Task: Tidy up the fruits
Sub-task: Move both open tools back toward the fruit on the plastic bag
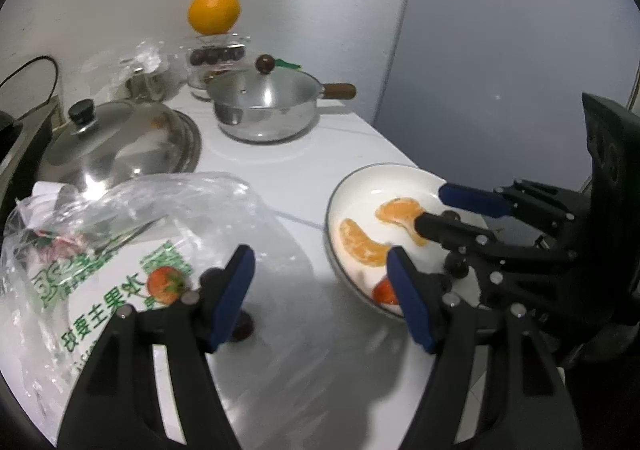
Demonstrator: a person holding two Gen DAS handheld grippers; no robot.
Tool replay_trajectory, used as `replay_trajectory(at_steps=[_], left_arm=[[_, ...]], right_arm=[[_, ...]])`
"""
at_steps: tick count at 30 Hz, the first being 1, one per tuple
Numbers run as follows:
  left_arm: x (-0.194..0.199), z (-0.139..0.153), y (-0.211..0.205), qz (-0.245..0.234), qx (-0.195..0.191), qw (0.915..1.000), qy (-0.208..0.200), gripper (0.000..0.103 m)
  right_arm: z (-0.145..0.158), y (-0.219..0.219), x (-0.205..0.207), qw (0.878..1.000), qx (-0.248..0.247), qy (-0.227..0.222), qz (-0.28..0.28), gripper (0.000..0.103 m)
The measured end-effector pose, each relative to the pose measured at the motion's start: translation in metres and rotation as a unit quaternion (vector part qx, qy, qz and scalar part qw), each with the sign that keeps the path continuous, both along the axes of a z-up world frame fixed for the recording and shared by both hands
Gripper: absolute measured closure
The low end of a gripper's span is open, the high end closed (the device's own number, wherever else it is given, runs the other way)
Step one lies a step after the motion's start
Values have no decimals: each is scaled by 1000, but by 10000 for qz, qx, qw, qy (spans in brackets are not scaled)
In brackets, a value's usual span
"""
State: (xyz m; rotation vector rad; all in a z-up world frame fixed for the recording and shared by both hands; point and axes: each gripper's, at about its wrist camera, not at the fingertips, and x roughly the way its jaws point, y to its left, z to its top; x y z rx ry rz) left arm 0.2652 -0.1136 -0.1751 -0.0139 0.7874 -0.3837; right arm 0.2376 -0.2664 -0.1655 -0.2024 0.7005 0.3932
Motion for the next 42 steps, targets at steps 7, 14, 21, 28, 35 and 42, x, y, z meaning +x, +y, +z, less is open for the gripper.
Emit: replay_trajectory(at_steps=[7,14,21,28,35,42], left_arm=[[-9,4,29,146,-23,9999,-72,33],[-17,1,58,306,-97,9995,-77,33],[-21,-3,82,423,-165,9989,-63,33],[-25,-9,105,567,-189,9982,-46,33],[-32,-19,130,758,-210,9969,23,33],[-32,-32,147,891,-263,9956,133,33]], right_arm=[[6,23,-5,9999,-39,-89,71,65],[7,48,-7,9997,-124,-91,182,65],[6,70,-9,9994,-214,-62,276,65],[2,94,-12,9987,-283,-18,429,65],[-12,120,-10,9976,-288,163,615,65],[-31,143,-8,9951,-390,415,803,65]])
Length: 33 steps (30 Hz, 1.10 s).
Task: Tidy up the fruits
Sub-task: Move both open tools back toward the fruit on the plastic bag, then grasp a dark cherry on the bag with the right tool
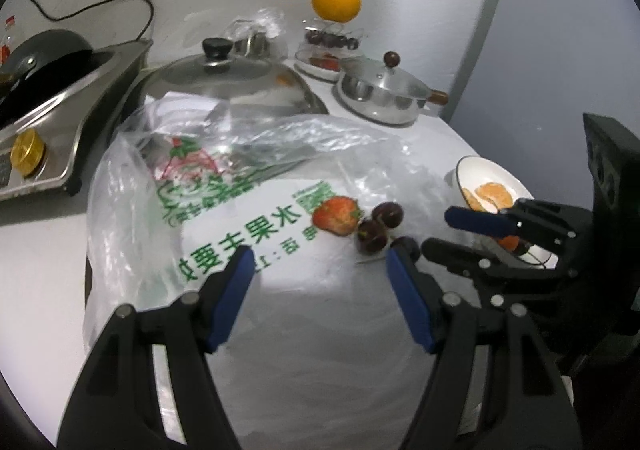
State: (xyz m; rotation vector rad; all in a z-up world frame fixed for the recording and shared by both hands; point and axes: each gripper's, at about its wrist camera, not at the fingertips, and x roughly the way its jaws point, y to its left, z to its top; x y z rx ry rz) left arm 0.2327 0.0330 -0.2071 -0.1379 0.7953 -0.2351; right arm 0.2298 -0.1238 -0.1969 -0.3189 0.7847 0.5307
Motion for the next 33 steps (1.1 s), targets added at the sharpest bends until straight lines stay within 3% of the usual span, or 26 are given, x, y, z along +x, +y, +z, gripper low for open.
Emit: replay_trajectory(at_steps=[18,21,23,33], left_arm=[[2,-10,9,169,-35,9998,137,33],[3,-10,7,198,-7,9997,144,33],[2,-9,6,202,18,9997,147,33],[5,-3,-6,230,159,9995,154,33]], right_arm=[[-36,17,11,9985,-347,347,246,65],[-37,18,11,9983,-384,321,287,65],[-38,18,12,9981,-438,292,313,73],[-21,6,6,9988,-175,109,451,73]])
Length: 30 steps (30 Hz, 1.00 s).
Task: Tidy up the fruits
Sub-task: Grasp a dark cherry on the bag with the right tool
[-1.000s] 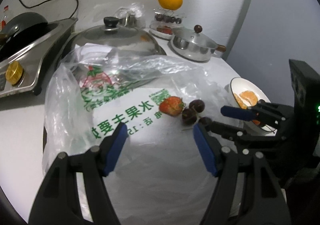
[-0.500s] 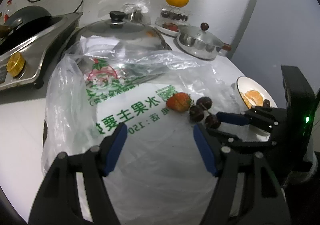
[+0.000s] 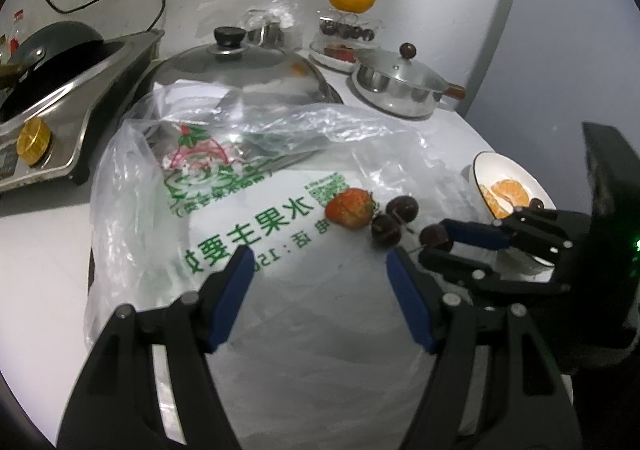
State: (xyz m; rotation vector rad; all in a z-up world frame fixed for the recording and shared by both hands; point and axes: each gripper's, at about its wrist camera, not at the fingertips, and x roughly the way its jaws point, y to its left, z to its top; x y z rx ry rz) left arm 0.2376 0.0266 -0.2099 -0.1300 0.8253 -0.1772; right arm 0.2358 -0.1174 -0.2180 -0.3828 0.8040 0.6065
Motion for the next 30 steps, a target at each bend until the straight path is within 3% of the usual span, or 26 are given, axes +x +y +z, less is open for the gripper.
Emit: replay_trajectory(at_steps=[8,30], left_arm=[[9,0,-20,8,70,9999,95,33],[45,-29,-72,-289,349,9977,505,34]], right_arm=[[25,-25,-1,9989,355,-265,-123,73],[28,-63,18,9967,675,-367,-251,73]])
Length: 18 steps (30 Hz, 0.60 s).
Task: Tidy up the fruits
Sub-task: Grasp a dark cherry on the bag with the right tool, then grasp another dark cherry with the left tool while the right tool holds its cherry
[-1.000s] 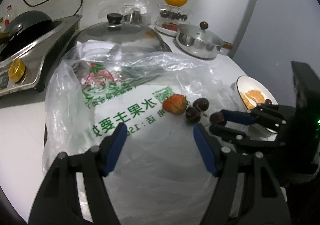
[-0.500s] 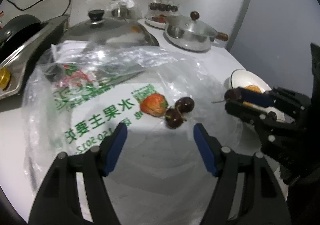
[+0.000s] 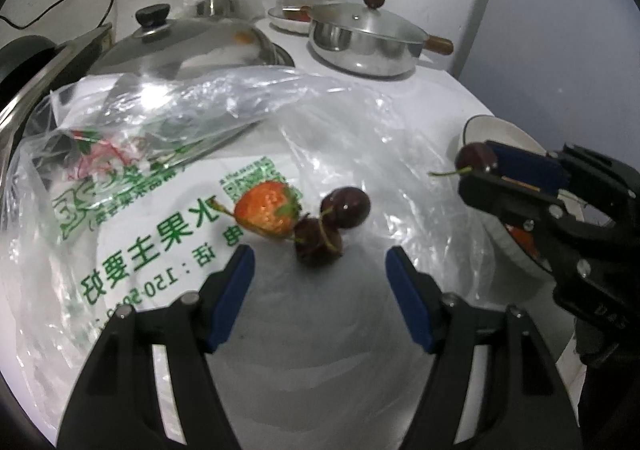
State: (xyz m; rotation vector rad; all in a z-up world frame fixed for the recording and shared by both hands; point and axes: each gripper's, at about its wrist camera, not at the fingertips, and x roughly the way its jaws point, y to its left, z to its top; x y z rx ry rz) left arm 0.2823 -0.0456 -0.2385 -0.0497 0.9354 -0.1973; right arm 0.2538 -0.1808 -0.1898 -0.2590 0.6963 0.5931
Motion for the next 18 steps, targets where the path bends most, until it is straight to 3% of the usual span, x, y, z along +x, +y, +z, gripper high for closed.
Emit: replay_trajectory(at_steps=[8,16,18], left_arm=[[8,-2,-1,-57,-107,9999,58,56],[12,-5,1,-55,-181,9998,107,61],[11,-5,2,-64,-191,9997,108,71]], right_arm=[[2,-2,1,10000,61,-32,-13,73],[1,-1,2,10000,43,-33,-26,73],[1,0,1,10000,28,-38,-30,73]])
